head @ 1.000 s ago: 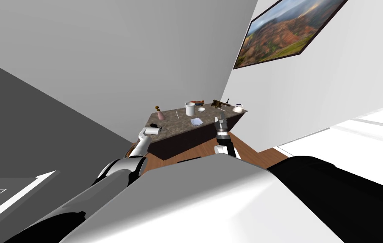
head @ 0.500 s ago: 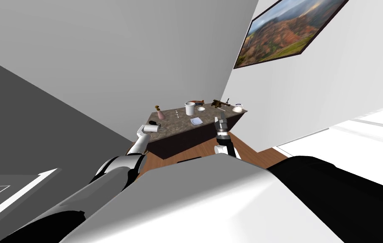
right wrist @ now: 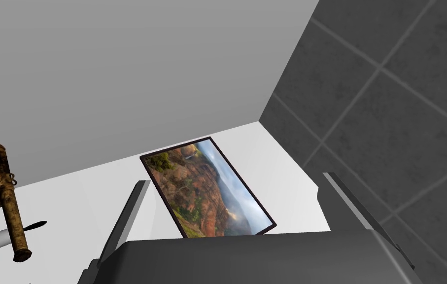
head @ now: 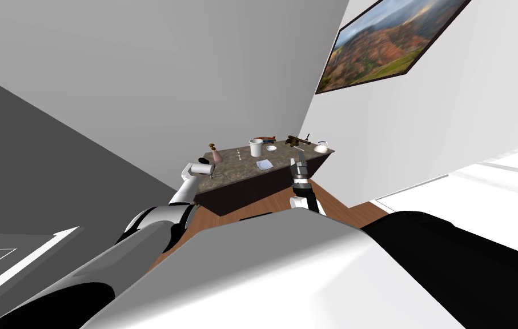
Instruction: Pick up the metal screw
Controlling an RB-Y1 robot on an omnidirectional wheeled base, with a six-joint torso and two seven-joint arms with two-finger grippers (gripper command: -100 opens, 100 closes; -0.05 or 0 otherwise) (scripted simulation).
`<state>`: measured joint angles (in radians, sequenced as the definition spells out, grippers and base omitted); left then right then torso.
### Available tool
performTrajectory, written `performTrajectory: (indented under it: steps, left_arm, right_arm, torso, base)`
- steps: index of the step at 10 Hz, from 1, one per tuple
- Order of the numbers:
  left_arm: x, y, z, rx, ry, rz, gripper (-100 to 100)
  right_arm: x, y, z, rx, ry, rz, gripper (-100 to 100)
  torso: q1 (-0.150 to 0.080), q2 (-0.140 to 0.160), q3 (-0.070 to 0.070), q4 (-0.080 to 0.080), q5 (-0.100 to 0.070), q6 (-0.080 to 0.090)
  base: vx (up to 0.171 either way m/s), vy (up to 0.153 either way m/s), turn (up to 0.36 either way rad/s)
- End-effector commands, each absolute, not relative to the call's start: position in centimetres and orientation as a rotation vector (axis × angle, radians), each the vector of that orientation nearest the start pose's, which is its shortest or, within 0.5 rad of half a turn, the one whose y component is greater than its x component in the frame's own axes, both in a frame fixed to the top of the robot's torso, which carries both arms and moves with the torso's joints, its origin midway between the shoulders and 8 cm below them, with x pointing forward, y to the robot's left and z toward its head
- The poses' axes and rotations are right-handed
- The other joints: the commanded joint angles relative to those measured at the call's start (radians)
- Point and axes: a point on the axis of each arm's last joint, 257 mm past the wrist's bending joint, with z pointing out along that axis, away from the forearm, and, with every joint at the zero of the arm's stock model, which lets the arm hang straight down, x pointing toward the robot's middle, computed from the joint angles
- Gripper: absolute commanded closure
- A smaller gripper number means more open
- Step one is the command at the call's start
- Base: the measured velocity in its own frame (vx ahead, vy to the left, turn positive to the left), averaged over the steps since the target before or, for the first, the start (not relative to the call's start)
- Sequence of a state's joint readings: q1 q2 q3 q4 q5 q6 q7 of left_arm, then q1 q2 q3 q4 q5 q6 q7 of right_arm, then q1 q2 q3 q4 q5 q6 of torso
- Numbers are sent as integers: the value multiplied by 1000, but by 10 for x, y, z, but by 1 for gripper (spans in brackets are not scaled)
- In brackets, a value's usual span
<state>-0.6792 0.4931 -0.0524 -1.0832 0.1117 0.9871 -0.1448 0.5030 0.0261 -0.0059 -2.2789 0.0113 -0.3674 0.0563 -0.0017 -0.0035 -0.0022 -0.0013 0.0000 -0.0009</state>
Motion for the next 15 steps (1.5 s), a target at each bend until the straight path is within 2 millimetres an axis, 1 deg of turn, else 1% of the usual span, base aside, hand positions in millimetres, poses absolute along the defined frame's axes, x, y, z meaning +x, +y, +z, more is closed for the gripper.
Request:
performTrajectory:
  steps: [1,5,10,15]
  left_arm:
    - [630,401,-233,-1418,1831,-263,-100]
    - [620,406,-233,-1503,1838,-244,-100]
    - [595,410,-245,-1641,1873,-201,-100]
    - [567,408,-259,-1780,1915,-153,-100]
  right_arm:
    - [364,-288,-3,757,704,1204,0]
    - [364,-288,-3,757,704,1204,0]
    - [364,-288,-3,757,704,1204,0]
    - [364,-288,-3,757,704,1204,0]
  torso:
    - [0,0,0,0,0,0]
    - [0,-2,-1,-1,0,0]
    - [0,-2,-1,-1,0,0]
    - [0,-3,-2,-1,0,0]
  base:
    - [36,-24,16]
    - [52,-29,22]
    - [51,-35,30]
    - [67,-38,25]
